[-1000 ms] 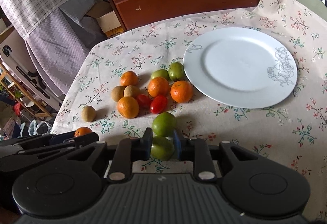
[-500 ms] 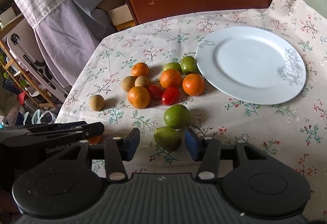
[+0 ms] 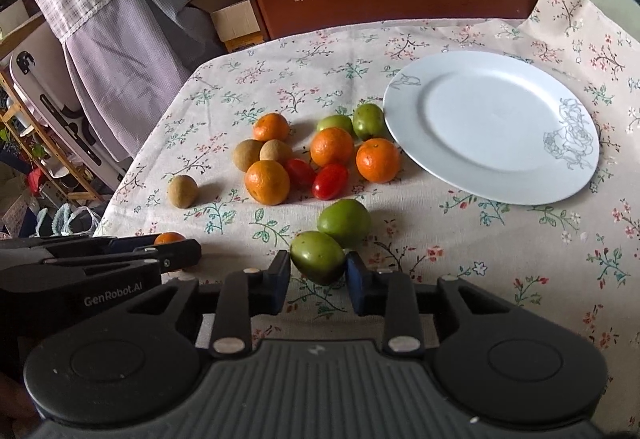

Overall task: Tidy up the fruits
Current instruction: 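Lift and carry the tangerine with the left tool while the right tool carries the plum to the plate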

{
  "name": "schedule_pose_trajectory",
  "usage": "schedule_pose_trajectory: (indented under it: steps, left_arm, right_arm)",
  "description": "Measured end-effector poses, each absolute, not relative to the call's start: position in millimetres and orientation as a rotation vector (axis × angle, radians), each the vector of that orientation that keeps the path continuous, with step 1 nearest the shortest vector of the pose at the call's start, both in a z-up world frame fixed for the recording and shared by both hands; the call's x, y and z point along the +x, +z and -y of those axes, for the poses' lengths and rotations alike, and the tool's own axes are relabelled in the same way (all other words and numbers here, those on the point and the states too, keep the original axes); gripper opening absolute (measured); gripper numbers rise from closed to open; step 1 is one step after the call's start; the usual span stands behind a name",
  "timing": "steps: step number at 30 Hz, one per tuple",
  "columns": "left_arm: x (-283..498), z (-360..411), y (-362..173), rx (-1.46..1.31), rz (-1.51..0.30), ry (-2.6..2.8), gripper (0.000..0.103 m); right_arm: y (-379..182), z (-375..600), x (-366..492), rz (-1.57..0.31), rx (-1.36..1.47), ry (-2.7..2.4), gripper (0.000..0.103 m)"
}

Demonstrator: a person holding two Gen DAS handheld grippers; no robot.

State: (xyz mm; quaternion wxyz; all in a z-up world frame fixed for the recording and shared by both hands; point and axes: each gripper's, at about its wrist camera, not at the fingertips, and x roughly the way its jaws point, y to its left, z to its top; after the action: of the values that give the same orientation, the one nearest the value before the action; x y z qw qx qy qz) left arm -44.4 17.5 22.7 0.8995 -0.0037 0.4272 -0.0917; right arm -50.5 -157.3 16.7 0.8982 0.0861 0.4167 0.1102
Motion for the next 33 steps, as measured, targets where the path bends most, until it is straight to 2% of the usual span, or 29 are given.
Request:
schedule_pose_trajectory:
  steps: [18, 33]
  left_arm:
    - [-18.8, 21.3, 78.7, -0.024, -0.784, -0.39, 0.027]
    - [26.0, 74.3, 77.9, 0.029, -0.801, -0.595, 0.027]
  right_arm:
    - [67.7, 206.7, -42.6, -0.695, 0.308, 0.151, 0.03]
    - [57.9, 254.7, -17.7, -0.757, 0.374, 0.046, 0.03]
